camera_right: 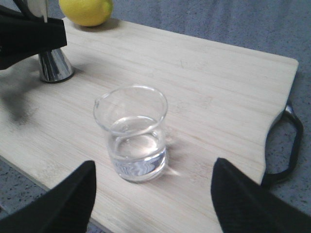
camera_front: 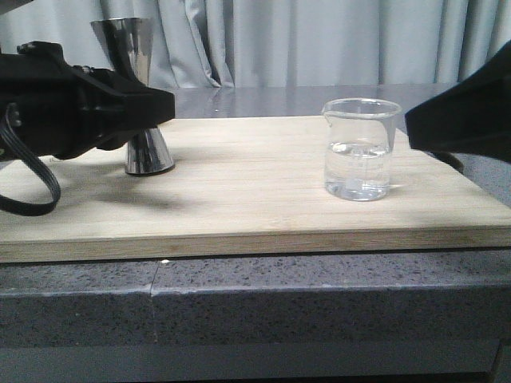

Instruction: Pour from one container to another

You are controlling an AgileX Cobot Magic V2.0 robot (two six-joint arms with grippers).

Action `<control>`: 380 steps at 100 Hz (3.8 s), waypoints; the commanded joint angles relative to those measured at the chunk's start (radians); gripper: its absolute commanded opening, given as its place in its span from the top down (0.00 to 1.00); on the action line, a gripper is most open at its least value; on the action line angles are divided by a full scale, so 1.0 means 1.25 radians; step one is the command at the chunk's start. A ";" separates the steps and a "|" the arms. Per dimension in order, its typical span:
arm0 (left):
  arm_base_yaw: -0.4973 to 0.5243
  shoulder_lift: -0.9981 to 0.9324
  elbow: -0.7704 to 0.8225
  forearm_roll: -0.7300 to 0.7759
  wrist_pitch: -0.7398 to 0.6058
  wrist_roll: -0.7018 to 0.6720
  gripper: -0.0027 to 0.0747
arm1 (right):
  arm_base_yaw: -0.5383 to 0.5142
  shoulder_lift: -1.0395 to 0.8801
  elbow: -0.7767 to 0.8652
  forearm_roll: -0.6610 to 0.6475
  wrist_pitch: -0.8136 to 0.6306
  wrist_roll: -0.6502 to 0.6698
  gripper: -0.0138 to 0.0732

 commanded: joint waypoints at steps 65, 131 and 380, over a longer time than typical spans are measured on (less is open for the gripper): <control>0.002 -0.159 -0.085 0.073 0.052 -0.083 0.99 | 0.041 0.143 -0.020 -0.023 -0.238 -0.010 0.32; 0.002 -0.159 -0.085 0.100 0.055 -0.116 0.99 | 0.041 0.246 -0.020 -0.050 -0.394 -0.010 0.32; 0.002 -0.159 -0.085 0.101 0.058 -0.118 0.99 | 0.041 0.395 -0.020 -0.051 -0.592 -0.010 0.62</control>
